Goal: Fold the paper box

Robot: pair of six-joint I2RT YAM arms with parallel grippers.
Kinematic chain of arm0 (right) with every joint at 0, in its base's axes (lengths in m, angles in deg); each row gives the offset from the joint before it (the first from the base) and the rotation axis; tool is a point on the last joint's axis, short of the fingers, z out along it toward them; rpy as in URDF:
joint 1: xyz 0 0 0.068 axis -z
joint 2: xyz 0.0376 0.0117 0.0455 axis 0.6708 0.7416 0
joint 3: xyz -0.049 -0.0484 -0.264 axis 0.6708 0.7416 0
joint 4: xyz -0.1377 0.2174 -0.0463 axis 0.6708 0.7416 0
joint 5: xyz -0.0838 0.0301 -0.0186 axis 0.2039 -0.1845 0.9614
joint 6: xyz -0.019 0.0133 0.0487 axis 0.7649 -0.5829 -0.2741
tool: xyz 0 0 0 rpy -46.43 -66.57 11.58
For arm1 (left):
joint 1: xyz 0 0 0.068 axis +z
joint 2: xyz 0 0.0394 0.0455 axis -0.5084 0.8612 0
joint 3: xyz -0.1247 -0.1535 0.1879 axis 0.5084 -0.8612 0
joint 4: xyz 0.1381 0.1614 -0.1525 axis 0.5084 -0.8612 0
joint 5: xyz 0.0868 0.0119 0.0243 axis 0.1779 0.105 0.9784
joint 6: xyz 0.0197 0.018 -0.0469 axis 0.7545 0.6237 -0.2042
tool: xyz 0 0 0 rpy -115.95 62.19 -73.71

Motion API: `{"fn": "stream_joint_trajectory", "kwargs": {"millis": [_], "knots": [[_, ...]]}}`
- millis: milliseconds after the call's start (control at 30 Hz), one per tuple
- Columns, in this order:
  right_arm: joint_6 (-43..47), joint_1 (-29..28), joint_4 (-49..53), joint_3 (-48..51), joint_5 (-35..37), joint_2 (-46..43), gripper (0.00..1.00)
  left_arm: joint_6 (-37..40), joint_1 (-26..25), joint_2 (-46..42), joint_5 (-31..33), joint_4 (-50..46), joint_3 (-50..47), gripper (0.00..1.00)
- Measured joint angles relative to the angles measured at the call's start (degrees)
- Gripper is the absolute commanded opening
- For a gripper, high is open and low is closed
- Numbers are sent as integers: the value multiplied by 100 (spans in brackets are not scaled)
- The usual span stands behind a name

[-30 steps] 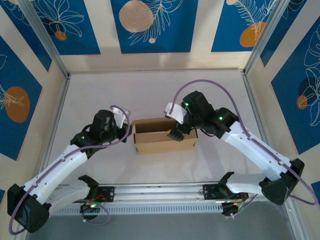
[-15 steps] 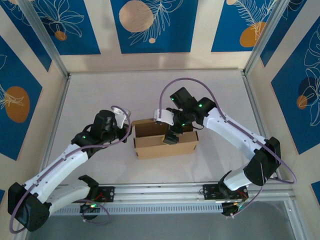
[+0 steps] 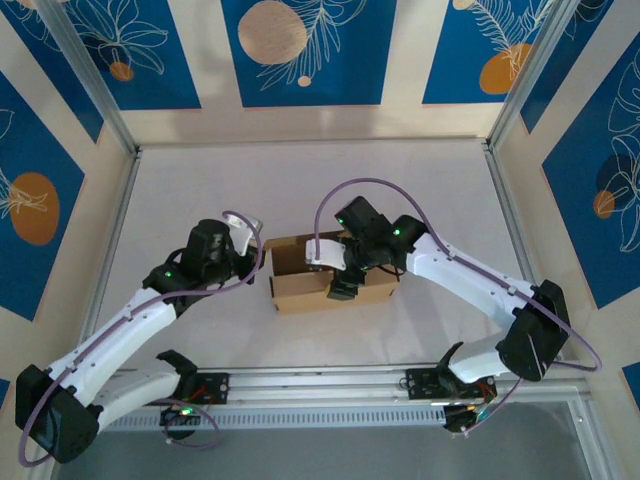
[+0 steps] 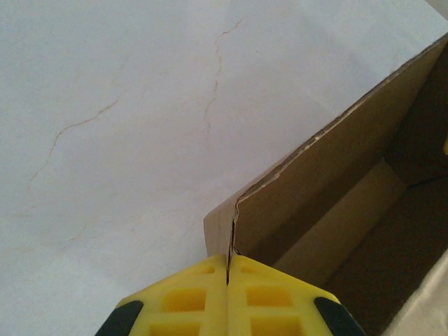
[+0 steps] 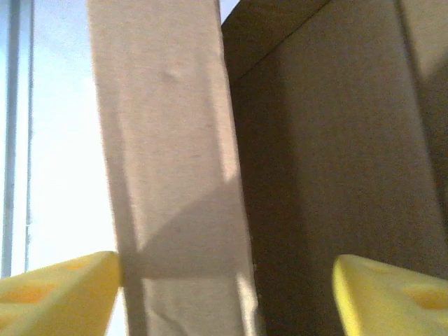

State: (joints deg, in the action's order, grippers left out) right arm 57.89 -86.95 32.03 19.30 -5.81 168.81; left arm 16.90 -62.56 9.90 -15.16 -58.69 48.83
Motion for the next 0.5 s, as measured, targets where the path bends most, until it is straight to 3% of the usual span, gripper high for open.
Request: {"fn": "stream_joint_trajectory", "kwargs": {"millis": [200,300,500], "knots": [[2,-9,-273,63,245,-24,44,-9,0,20,0,24,20,0],[-11,-9,-343,98,319,-26,38,-37,0,46,-4,39,63,0],[-26,-13,-448,146,426,-26,38,-251,-2,129,-50,-48,280,0]]}}
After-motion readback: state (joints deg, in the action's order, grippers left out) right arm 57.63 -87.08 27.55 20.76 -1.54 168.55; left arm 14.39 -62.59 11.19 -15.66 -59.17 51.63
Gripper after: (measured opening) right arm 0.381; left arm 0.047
